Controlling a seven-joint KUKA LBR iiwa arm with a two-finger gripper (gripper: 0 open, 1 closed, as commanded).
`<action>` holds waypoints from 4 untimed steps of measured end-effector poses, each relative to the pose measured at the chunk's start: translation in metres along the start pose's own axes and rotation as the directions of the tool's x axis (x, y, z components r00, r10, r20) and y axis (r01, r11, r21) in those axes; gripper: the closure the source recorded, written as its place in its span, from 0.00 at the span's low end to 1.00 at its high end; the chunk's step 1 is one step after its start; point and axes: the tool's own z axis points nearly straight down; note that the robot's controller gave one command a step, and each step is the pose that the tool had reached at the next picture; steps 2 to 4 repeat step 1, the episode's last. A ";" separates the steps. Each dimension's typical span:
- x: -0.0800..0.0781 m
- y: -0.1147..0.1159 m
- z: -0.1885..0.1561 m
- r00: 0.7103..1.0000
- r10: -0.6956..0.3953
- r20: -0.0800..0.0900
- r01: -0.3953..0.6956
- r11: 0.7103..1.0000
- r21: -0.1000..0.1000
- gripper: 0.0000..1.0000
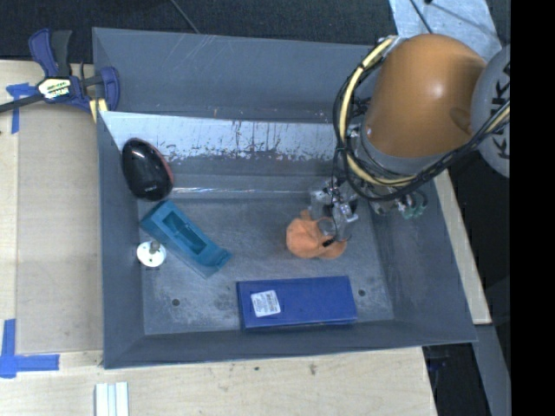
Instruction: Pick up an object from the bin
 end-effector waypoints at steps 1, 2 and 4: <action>-0.019 -0.017 -0.168 0.967 0.255 0.007 -0.255 0.967 0.001 1.00; -0.019 -0.017 -0.168 0.967 0.255 0.007 -0.255 0.967 0.001 1.00; -0.019 -0.017 -0.168 0.967 0.255 0.007 -0.255 0.967 0.001 1.00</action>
Offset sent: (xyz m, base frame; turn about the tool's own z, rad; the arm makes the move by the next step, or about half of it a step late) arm 0.0000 0.0000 0.0000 0.0000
